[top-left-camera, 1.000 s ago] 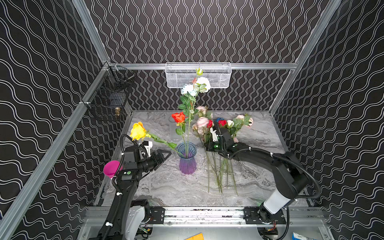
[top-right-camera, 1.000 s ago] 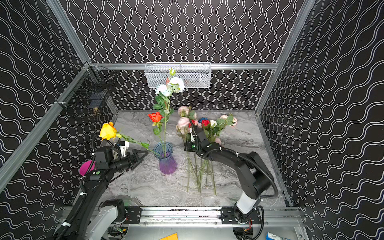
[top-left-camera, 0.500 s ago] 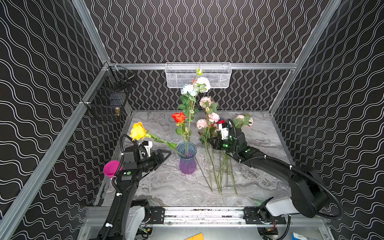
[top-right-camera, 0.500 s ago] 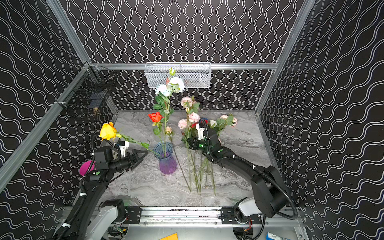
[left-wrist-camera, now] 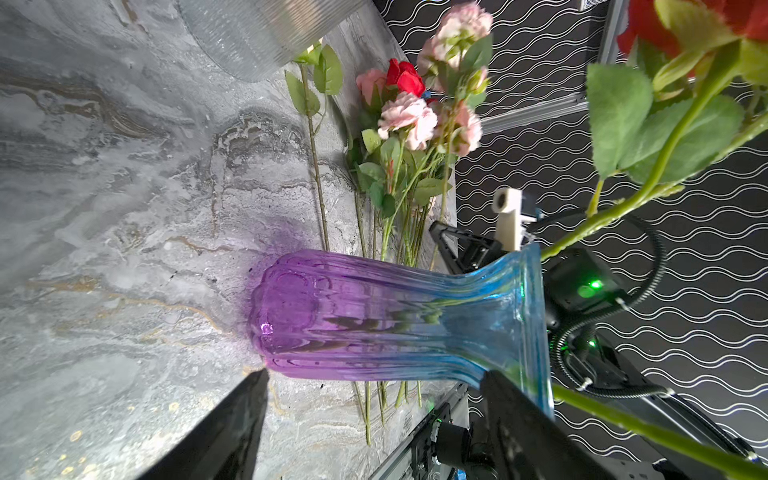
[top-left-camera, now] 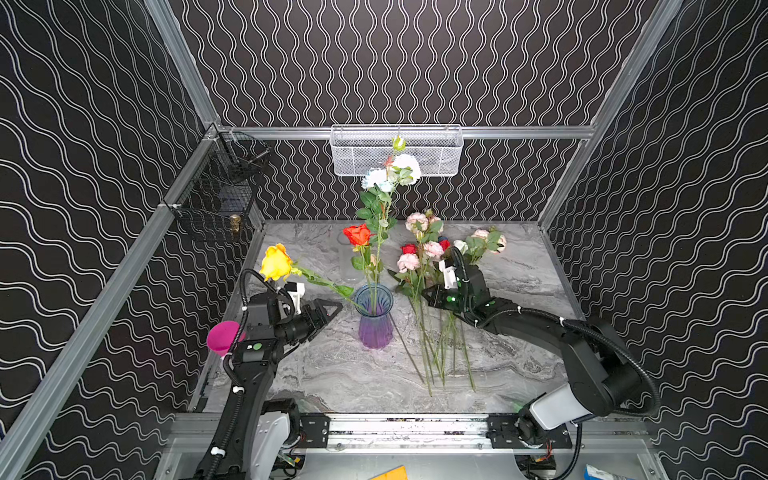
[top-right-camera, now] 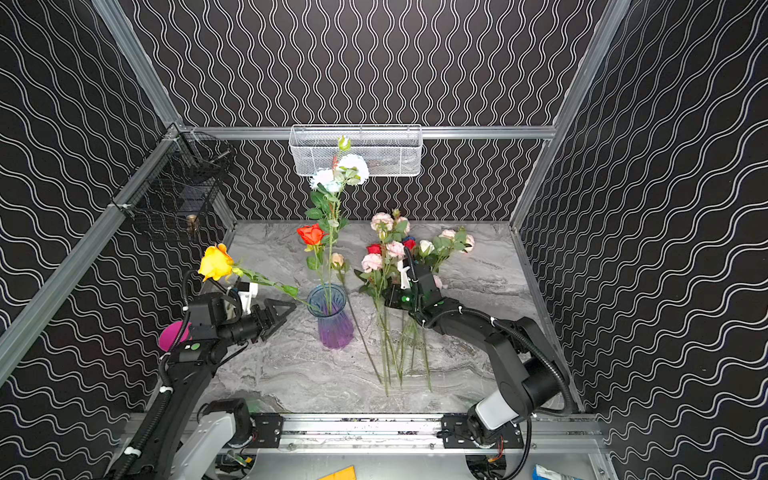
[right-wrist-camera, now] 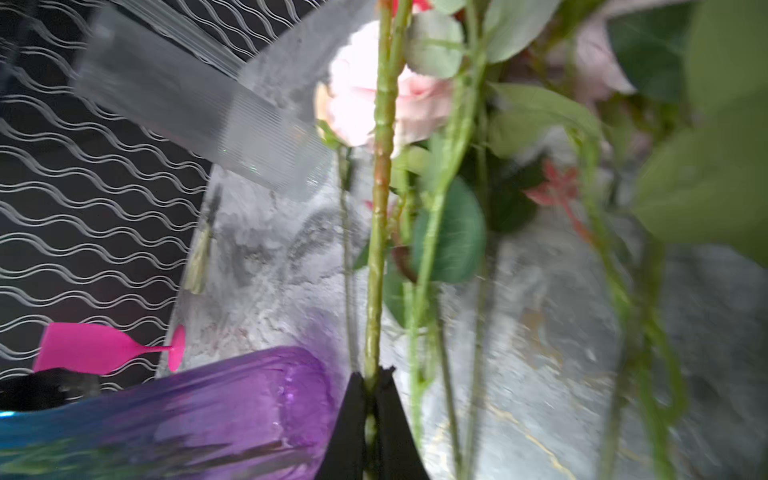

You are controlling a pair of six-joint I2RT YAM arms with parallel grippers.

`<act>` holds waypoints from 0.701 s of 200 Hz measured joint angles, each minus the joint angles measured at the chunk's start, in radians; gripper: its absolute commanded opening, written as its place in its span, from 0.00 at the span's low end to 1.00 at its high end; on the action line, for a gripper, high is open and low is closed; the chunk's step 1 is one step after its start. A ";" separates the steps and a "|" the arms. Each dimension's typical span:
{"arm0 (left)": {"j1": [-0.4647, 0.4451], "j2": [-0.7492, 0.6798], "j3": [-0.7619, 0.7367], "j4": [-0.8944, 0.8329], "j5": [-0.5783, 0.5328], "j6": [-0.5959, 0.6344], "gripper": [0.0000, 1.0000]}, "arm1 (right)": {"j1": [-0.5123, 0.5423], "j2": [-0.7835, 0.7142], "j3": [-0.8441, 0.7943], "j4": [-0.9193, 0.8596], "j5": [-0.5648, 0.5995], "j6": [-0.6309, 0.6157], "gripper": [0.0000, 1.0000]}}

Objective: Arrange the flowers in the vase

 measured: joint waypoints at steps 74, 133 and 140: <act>0.000 -0.002 0.000 0.000 0.000 0.000 0.84 | -0.052 0.022 0.000 -0.009 0.031 0.012 0.26; 0.001 -0.002 0.000 0.001 0.000 0.000 0.84 | -0.006 0.002 0.034 -0.044 0.049 0.002 0.16; 0.001 -0.002 0.000 0.001 0.000 0.000 0.84 | 0.020 0.005 0.046 -0.055 0.049 -0.003 0.17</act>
